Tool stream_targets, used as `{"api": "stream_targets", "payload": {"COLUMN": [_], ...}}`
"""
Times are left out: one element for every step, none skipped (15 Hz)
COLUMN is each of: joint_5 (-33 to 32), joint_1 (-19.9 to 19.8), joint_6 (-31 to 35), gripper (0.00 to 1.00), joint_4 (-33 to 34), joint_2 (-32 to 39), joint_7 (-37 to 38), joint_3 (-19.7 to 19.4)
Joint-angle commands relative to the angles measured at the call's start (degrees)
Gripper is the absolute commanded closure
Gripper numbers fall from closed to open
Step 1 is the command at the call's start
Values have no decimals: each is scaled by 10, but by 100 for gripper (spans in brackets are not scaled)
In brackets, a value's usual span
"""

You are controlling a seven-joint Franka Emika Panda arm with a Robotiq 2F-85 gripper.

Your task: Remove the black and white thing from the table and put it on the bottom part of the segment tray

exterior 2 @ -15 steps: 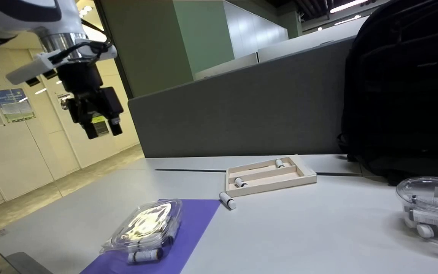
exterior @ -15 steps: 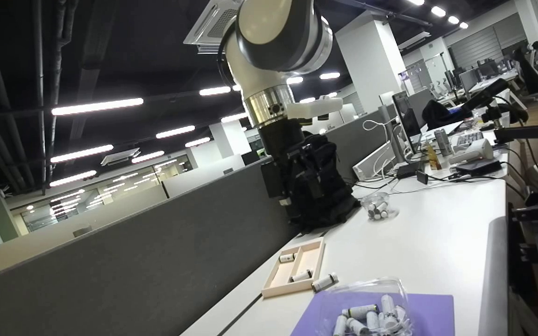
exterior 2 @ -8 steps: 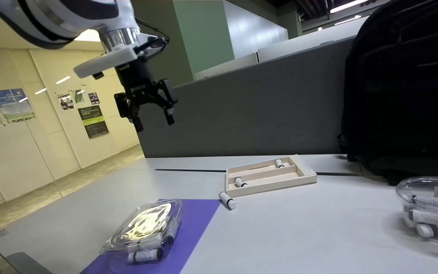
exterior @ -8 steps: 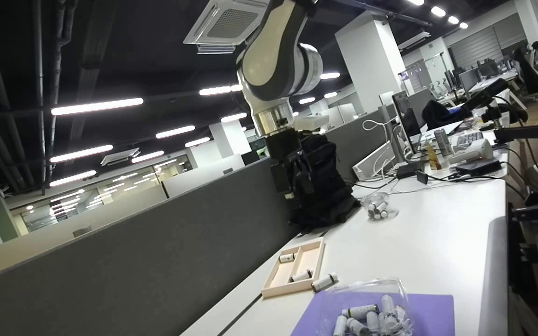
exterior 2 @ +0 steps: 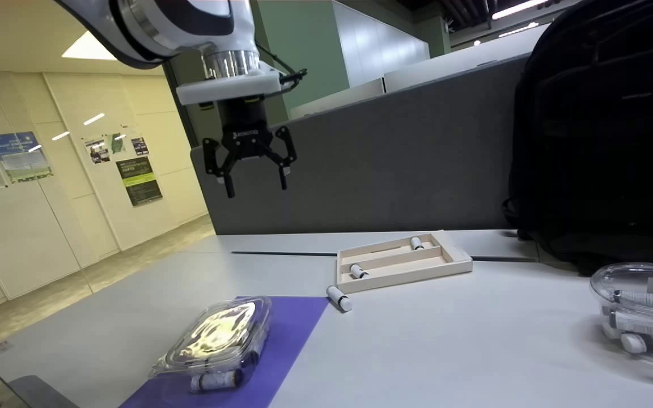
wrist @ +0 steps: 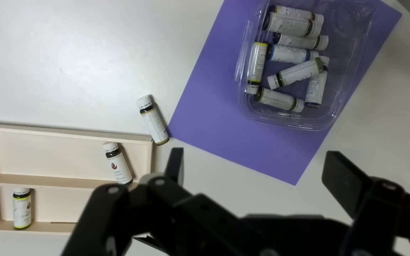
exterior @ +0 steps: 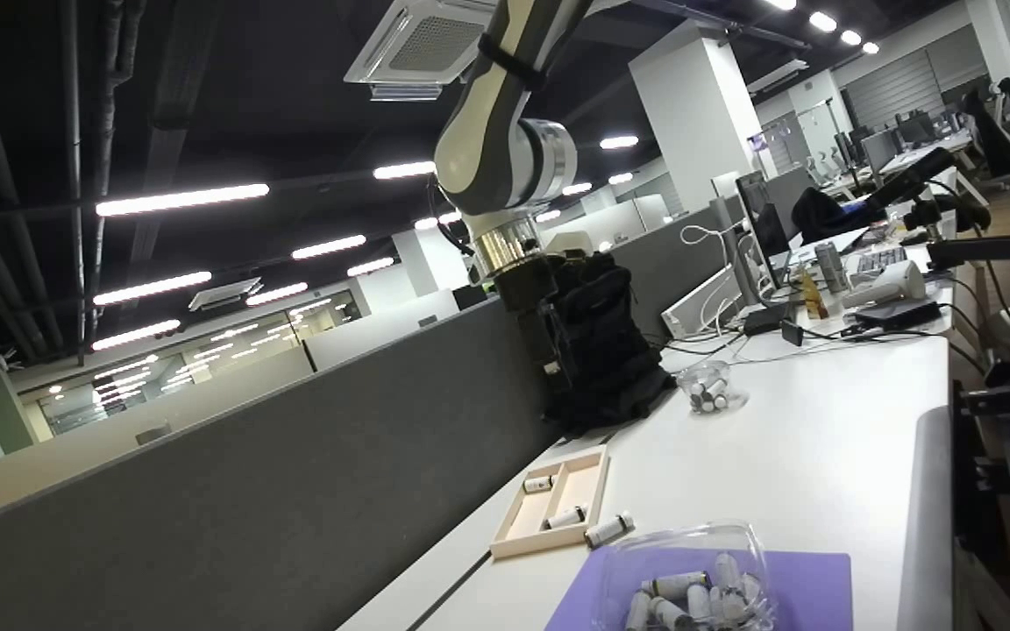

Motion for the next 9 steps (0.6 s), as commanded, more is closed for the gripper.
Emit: {"api": "stream_targets", "payload": {"joint_5": [-19,-40,-54,-79,-91,-86,-83,-63,-50], "joint_1": [0,2,0,-2,-5,-10,-14,-21,-28], "joint_6": [36,85,121,174,211,248,275,296,308], "gripper": [0,0,0,0,0,0,0,0,0], "joint_4": [-18,-32,-39,-48,-52,-56,-58,-57,-55], "joint_2": [-9,-10,-6,2,11,23,34,48,60], "joint_7": [16,16,6,-1,-9,-21,-27,-46,-64], "joint_3": [8,9,8,7,5,5,5,8,12]}}
